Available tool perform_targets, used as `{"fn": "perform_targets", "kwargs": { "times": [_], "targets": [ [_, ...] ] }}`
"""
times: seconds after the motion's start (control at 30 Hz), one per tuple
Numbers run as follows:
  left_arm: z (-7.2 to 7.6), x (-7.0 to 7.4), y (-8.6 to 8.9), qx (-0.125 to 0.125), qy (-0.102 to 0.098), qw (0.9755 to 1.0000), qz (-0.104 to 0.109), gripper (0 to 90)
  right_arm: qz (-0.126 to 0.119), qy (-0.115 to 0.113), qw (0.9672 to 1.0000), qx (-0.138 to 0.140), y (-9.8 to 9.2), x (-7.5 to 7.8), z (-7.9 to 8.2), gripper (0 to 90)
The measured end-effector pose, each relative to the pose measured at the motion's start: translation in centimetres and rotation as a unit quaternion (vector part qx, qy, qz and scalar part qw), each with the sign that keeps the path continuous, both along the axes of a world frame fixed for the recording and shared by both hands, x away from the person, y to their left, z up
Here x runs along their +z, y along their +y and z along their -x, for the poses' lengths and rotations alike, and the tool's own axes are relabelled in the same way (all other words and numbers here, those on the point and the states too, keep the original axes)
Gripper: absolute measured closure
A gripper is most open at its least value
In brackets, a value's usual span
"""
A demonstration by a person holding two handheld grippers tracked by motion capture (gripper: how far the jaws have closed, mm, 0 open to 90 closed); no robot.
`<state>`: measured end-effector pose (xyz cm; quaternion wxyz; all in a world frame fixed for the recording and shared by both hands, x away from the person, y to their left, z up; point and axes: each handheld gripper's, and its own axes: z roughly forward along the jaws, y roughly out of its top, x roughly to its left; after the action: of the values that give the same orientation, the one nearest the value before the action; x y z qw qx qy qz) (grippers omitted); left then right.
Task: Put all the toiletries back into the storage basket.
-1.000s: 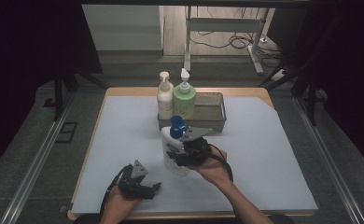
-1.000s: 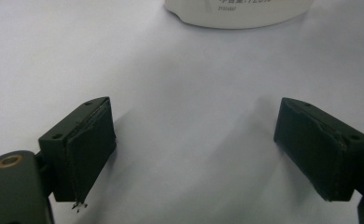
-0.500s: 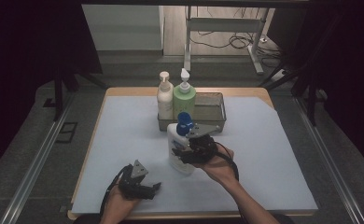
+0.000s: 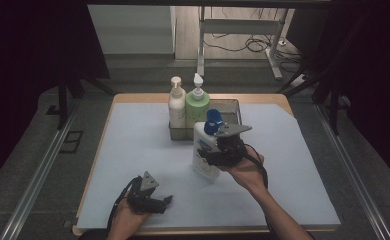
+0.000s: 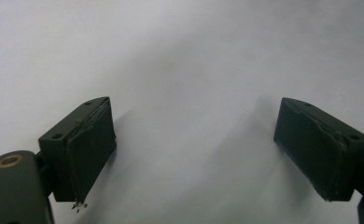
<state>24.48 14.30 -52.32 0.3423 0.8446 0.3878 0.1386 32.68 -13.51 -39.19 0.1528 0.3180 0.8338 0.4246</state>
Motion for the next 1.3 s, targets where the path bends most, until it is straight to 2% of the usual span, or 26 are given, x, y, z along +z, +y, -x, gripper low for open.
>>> {"fn": "perform_targets", "kwargs": {
  "times": [0.47, 0.87, 1.3],
  "targets": [
    [0.0, 0.0, 0.0, 0.0, 0.0, 1.0, 0.0, 12.2, -0.008, -0.009, 0.9987, -0.05, -2.9, 2.2, -1.5, 40.0],
    [0.0, 0.0, 0.0, 0.0, 0.001, 1.0, 0.0, 12.3, -0.007, -0.014, 0.9956, -0.093, -5.5, 3.0, -3.1, 40.2],
    [0.0, 0.0, 0.0, 0.0, 0.0, 1.0, 0.0, 12.2, -0.007, -0.026, 0.9924, -0.12, -6.2, 4.1, -5.0, 40.3]
  ]
}}
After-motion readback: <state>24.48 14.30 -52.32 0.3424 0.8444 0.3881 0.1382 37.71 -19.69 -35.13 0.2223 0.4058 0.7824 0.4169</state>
